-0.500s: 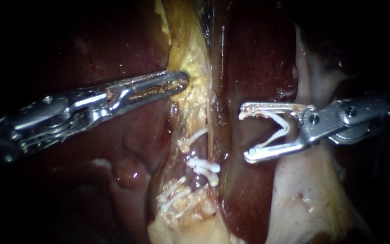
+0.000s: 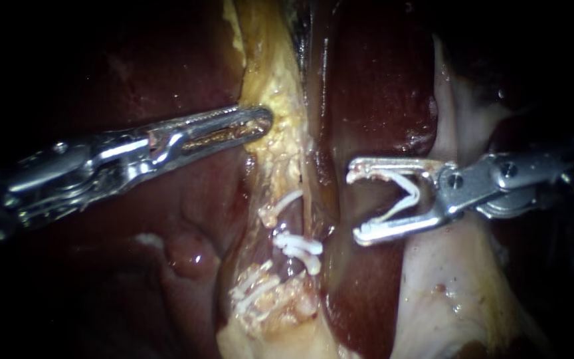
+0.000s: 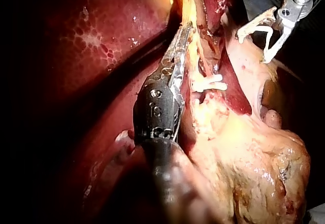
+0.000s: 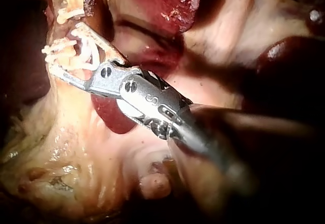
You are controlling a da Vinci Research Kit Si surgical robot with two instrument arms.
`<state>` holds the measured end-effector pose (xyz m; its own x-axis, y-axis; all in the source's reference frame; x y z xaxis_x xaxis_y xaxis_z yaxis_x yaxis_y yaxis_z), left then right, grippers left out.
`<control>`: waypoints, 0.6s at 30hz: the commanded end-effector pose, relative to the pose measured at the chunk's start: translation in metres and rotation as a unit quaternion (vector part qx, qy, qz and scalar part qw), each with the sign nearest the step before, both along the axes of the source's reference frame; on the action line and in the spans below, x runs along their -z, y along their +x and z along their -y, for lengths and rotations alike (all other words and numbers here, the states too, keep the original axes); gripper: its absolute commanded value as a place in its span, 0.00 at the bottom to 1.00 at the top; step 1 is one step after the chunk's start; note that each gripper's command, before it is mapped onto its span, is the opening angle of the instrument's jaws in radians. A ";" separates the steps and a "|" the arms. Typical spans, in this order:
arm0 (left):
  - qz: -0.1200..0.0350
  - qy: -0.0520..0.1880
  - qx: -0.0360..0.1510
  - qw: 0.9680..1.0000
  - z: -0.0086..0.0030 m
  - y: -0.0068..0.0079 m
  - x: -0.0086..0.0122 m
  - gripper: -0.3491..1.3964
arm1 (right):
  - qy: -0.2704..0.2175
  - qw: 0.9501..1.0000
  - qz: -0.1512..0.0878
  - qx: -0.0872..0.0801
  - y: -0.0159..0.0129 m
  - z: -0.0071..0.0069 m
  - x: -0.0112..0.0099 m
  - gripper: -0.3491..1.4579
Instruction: Clipping third clip right tube
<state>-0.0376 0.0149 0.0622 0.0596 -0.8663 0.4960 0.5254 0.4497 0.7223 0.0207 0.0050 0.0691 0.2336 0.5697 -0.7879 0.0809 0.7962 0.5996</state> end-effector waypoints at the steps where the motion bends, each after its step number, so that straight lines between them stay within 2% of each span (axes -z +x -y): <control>1: 0.002 0.001 0.010 1.000 -0.0004 0.0008 0.0006 0.00 | 0.013 1.000 0.003 0.001 0.0004 0.0004 -0.0006 0.52; 6: -0.001 0.000 0.020 1.000 -0.0006 0.0030 0.0025 0.00 | 0.072 0.997 0.011 -0.002 0.0016 0.0015 -0.0022 0.52; 13: -0.002 -0.007 0.031 0.999 0.0001 0.0040 0.0056 0.00 | 0.128 0.991 0.024 -0.011 0.0038 0.0021 -0.0037 0.52; 18: -0.004 -0.013 0.036 0.999 0.0009 0.0045 0.0074 0.00 | 0.133 0.990 0.046 -0.007 0.0050 0.0018 -0.0048 0.52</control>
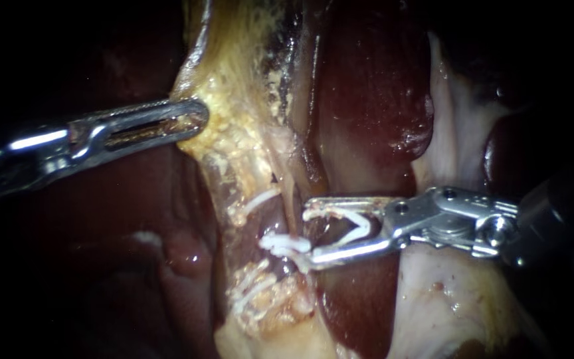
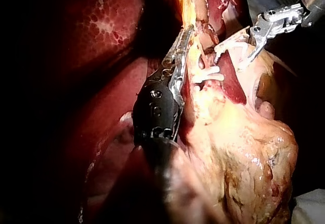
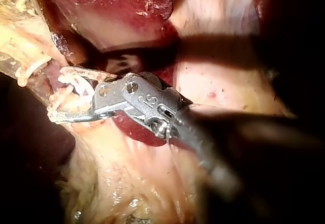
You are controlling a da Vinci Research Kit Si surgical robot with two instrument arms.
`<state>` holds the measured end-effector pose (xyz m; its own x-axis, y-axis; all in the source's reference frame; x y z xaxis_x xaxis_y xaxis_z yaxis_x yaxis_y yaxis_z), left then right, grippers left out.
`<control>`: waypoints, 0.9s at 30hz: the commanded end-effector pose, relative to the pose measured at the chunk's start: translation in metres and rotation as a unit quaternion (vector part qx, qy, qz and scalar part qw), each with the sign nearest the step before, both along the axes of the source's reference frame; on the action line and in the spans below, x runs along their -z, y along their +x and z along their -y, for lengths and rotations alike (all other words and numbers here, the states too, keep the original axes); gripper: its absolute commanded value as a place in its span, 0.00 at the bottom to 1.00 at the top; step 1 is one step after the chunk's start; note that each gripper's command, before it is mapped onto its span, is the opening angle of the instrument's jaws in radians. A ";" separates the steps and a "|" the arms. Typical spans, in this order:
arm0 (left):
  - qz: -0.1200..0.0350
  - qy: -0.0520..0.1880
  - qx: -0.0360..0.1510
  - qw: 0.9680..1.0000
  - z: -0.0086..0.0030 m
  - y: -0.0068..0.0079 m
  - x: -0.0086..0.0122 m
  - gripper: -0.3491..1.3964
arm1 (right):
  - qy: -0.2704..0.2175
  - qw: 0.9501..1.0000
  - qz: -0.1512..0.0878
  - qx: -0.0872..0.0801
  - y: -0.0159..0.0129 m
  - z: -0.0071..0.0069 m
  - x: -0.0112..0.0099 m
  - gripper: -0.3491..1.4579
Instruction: Clipping third clip right tube
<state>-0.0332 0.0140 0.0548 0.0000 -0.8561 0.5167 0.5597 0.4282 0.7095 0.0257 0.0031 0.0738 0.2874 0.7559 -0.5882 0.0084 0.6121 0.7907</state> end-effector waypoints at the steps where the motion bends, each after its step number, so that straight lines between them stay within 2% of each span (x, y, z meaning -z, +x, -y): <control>1: -0.001 0.000 0.000 1.000 0.0001 0.0001 0.0002 0.00 | 0.001 1.000 0.004 0.001 0.0001 -0.0001 -0.0003 0.52; 10: 0.001 -0.001 0.005 1.000 0.0004 0.0011 0.0016 0.00 | -0.002 0.999 0.032 0.003 0.0005 -0.0006 -0.0026 0.52; 16: 0.002 0.000 0.005 1.000 0.0006 0.0012 0.0020 0.00 | -0.004 0.999 0.040 -0.002 0.0009 -0.0011 -0.0036 0.52; 21: 0.003 -0.001 0.006 1.000 0.0008 0.0011 0.0023 0.00 | 0.003 0.999 0.044 -0.008 0.0023 -0.0011 -0.0043 0.52; 23: 0.003 -0.001 0.006 1.000 0.0008 0.0011 0.0023 0.00 | 0.012 0.999 0.038 -0.005 0.0029 -0.0010 -0.0044 0.52; 27: 0.003 -0.001 0.006 1.000 0.0008 0.0012 0.0023 0.00 | 0.038 0.999 0.010 -0.003 0.0037 -0.0008 -0.0046 0.52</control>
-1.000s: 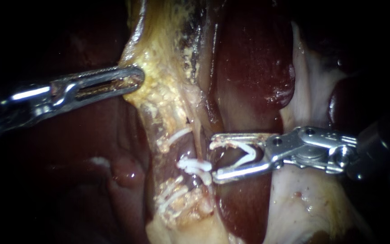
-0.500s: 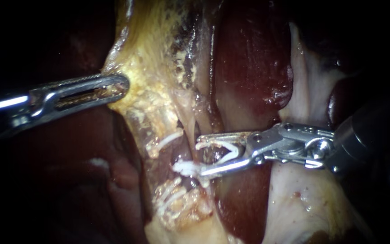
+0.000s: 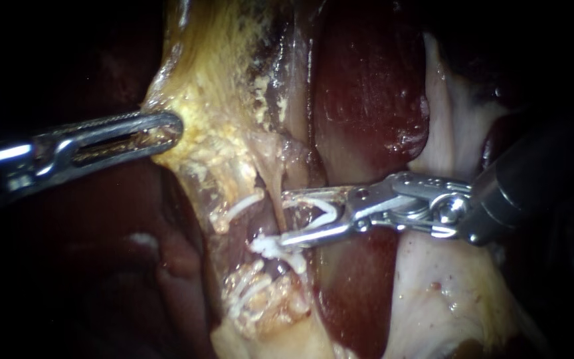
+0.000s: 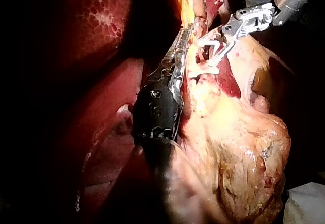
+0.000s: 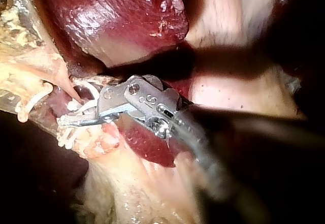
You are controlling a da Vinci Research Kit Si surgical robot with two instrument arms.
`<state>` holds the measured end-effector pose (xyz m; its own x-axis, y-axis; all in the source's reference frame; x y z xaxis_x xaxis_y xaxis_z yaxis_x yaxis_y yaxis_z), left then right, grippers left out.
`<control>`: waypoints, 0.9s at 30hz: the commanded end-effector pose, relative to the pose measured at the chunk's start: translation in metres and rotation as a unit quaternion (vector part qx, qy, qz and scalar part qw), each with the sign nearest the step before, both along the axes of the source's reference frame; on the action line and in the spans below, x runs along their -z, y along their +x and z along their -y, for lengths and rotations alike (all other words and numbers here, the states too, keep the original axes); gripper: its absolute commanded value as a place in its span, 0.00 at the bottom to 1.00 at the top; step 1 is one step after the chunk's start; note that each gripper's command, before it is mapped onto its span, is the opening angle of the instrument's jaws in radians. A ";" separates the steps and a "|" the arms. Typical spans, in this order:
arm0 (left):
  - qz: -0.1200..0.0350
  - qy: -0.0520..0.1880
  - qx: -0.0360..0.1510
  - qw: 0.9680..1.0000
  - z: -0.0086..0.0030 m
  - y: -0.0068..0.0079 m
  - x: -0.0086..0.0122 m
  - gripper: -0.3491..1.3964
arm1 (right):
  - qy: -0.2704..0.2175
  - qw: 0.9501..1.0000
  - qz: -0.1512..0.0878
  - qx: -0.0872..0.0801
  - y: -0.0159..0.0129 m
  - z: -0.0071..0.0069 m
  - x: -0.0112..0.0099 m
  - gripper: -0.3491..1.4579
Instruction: Clipping third clip right tube
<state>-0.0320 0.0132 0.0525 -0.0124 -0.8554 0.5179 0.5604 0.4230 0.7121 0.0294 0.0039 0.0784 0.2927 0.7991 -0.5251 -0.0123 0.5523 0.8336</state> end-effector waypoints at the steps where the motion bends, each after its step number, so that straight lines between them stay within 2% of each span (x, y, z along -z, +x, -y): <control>1: 0.000 0.000 0.000 1.000 0.0000 0.0000 -0.0001 0.00 | 0.005 1.000 -0.008 0.001 0.0001 0.0000 0.0000 0.52; 7: 0.000 0.000 -0.001 1.000 -0.0003 0.0004 -0.0007 0.00 | 0.038 0.998 -0.052 0.006 0.0004 0.0000 0.0000 0.51; 16: 0.001 -0.001 -0.001 1.000 -0.0007 0.0010 -0.0017 0.00 | 0.077 0.991 -0.103 0.029 0.0008 0.0001 0.0003 0.48; 22: 0.000 -0.001 -0.001 1.000 -0.0006 0.0009 -0.0020 0.00 | 0.082 0.989 -0.115 0.030 0.0018 0.0001 0.0003 0.48; 27: 0.000 -0.002 0.000 1.000 -0.0005 0.0007 -0.0021 0.00 | 0.089 0.988 -0.124 0.023 0.0027 -0.0005 0.0006 0.48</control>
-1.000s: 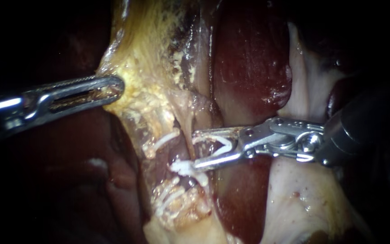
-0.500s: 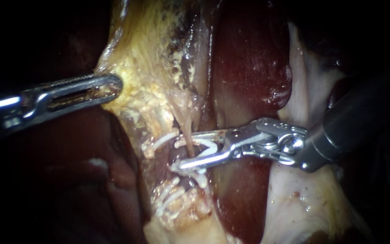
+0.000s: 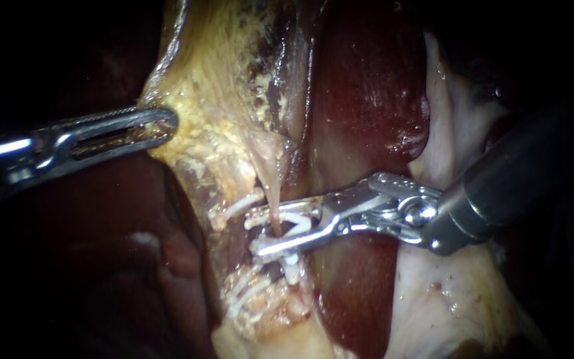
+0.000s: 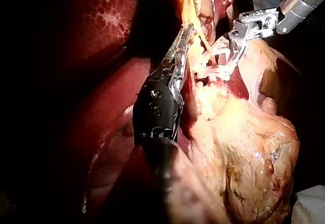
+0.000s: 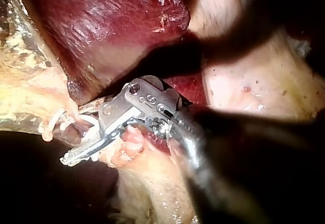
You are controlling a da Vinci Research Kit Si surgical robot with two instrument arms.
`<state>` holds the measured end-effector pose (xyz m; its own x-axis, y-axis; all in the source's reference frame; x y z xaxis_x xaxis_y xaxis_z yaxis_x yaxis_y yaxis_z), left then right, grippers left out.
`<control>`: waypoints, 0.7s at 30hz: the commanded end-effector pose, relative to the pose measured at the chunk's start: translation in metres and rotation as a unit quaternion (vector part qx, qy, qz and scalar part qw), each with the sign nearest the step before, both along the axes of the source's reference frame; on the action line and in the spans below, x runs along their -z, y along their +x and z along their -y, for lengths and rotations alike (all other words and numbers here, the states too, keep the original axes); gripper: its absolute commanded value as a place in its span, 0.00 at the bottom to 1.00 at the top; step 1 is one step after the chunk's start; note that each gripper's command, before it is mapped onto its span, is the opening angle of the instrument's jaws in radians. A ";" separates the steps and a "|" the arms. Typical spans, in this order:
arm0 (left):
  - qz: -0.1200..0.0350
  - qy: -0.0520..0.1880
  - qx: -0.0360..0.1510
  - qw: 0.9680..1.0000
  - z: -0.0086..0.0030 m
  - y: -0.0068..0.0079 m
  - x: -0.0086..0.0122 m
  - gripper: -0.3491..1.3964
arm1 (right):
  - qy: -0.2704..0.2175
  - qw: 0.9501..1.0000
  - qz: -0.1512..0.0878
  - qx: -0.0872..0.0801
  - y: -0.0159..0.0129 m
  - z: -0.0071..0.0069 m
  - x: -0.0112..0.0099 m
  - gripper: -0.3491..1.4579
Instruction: Clipping third clip right tube
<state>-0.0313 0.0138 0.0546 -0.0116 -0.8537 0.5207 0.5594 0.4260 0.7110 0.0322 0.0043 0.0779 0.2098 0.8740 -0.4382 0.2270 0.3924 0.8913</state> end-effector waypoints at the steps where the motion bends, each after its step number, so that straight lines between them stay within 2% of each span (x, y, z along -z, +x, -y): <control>1: 0.000 0.000 0.000 1.000 0.0000 0.0000 0.0000 0.00 | 0.000 1.000 0.001 0.000 0.0000 -0.0002 0.0002 0.48; 9: 0.000 0.000 0.000 1.000 0.0000 0.0000 0.0000 0.00 | 0.008 1.000 -0.004 -0.010 -0.0001 -0.0017 0.0011 0.46; 21: 0.000 0.000 0.000 1.000 0.0000 0.0001 0.0000 0.00 | 0.009 1.000 -0.001 -0.015 -0.0004 -0.0023 0.0010 0.44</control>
